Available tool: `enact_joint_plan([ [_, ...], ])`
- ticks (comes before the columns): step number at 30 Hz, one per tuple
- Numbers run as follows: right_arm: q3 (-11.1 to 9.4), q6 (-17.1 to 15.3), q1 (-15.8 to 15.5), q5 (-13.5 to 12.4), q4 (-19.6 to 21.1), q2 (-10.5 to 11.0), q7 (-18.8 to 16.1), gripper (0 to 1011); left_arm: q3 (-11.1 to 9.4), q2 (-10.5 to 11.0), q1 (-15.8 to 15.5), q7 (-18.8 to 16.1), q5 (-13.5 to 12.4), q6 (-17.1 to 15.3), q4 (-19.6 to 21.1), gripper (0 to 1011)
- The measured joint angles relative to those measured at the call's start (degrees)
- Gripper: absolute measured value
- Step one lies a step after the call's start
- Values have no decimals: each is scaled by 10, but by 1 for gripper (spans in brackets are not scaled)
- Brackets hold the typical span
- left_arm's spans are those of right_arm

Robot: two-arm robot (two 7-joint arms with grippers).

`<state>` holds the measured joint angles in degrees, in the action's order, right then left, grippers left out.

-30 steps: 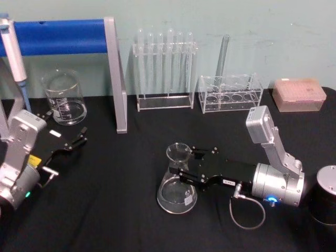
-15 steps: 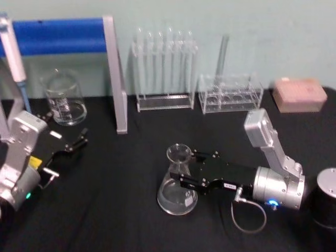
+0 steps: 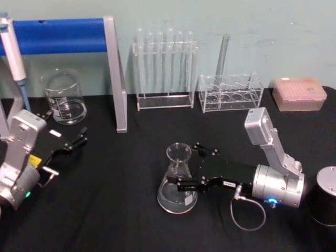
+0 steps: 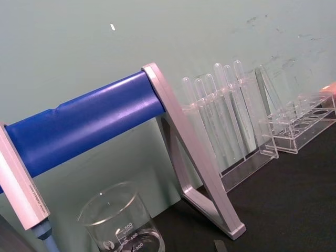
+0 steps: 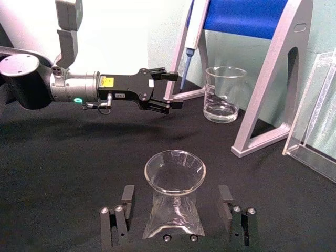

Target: Grasp the erlenmeyer flask with one hand, shake it three times, then place it back.

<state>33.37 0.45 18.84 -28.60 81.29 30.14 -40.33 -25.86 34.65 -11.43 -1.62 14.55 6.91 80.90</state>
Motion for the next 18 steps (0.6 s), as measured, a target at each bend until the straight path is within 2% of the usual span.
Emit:
enact_joint_plan([
  [2, 0, 0, 0, 0, 0, 0, 0, 1002, 0, 0, 0, 0, 0, 0, 0, 1001],
  [18, 0, 2, 0, -1, 1, 0, 0, 1002, 0, 0, 0, 0, 0, 0, 0, 1001],
])
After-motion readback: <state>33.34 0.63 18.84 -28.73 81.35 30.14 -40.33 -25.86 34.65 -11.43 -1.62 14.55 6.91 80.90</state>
